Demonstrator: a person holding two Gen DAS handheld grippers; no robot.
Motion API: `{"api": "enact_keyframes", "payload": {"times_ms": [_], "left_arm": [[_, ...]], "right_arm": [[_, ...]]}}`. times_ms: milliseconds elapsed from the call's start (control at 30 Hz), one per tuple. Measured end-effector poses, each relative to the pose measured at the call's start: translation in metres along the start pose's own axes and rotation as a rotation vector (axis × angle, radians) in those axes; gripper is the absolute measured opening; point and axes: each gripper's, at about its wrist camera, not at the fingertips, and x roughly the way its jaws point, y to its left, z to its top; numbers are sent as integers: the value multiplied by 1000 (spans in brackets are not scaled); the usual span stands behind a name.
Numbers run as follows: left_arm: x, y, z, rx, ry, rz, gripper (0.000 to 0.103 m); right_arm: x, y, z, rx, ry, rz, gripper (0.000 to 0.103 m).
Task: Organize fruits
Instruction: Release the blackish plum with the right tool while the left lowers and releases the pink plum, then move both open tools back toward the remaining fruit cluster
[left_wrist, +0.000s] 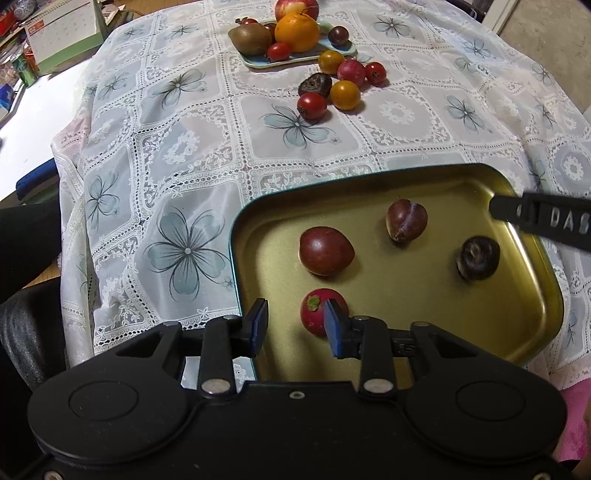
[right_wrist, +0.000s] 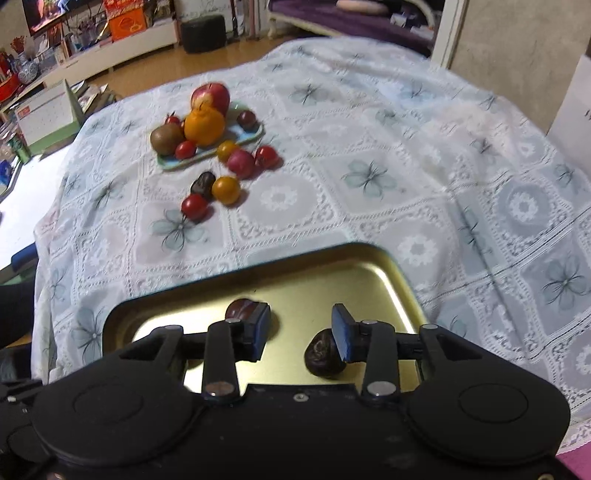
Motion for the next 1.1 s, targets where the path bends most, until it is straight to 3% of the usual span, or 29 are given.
{"api": "enact_keyframes", "payload": {"times_ms": [533,733,933,1000,1100], "left_arm": [[5,4,16,-38,-6,-13,42],[8,10,40,-66,-18,-28,42],[13,28,74,-81,-37,-11,42],[14,36,85,-88,-47,-10,42],[17,44,102,-82,-68,10,42]], "right_arm": [[13,-3,2,5,14,70,39],[16,-5,6,112,-1,127,39],[23,10,21,119,-7,105,44],[26,19,26,111,1,123,49],[32,30,36,111,31,180,50]]}}
